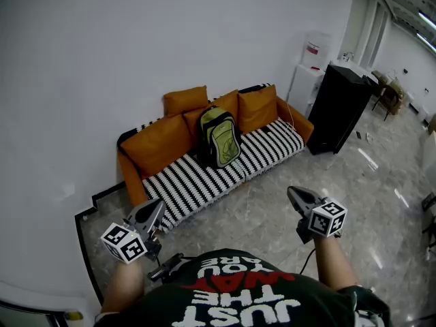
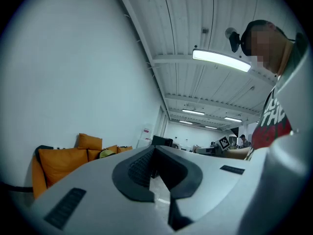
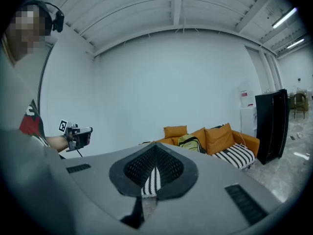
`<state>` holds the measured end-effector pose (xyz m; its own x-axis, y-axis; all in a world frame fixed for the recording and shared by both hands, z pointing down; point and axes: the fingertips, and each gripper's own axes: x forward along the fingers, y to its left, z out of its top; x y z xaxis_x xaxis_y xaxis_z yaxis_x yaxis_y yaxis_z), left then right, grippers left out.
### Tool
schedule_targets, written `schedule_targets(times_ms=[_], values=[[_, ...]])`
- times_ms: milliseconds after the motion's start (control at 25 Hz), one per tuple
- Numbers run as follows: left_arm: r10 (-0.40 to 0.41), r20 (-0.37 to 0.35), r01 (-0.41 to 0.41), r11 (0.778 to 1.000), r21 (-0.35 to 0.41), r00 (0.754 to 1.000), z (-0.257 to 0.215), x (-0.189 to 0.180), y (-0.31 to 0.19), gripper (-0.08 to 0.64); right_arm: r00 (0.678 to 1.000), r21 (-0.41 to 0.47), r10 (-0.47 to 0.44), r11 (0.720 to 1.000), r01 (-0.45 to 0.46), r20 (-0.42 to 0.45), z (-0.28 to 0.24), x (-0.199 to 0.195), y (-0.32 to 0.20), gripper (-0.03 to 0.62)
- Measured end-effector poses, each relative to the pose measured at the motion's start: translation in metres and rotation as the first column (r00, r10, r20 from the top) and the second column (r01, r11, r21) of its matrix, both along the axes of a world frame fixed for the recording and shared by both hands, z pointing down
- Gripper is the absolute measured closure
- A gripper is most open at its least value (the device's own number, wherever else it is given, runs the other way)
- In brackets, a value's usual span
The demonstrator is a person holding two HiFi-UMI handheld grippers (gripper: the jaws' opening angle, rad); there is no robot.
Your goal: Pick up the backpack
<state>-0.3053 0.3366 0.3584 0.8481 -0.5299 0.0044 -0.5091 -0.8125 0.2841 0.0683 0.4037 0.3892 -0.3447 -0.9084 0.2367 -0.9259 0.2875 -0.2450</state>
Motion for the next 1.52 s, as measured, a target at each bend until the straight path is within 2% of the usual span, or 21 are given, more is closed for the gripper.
schedule_targets(times_ms=[200,320,520,720,1120,1320,1520], values=[[0.006,0.011,-0.006,1.0,-0.001,1.0,0.002,0.009,0.004,0.557,0.997,0.012,0.013,1.0,-0.014,0.078,0.0,0.006,0.004,0.566],[0.009,0.015,-0.009,1.0,-0.002,1.0,0.0,0.021,0.005,0.557,0.998,0.017,0.014,1.0,-0.015,0.058,0.002,0.018,0.007,0.566],[0.015,0.024,-0.015,1.0,-0.001,1.0,-0.005,0.05,0.012,0.557,0.996,0.036,-0.007,0.999,0.003,0.094,-0.005,0.037,0.015,0.566],[0.025,0.04,-0.025,1.0,-0.004,0.999,-0.004,0.086,0.022,0.557,0.998,0.036,-0.02,0.999,0.018,0.064,0.005,0.068,0.027,0.566],[0.043,0.065,-0.041,0.999,-0.032,0.997,0.002,0.145,0.026,0.557,0.994,0.009,-0.011,1.0,0.01,0.112,0.031,0.125,0.042,0.566],[0.053,0.079,-0.049,0.997,-0.051,0.995,0.012,0.15,0.004,0.557,0.991,-0.019,0.008,1.0,-0.006,0.134,0.047,0.131,0.028,0.566],[0.081,0.063,-0.076,0.994,-0.08,0.995,0.03,0.149,-0.046,0.557,0.992,-0.04,0.034,0.999,-0.029,0.122,0.057,0.127,-0.011,0.566]])
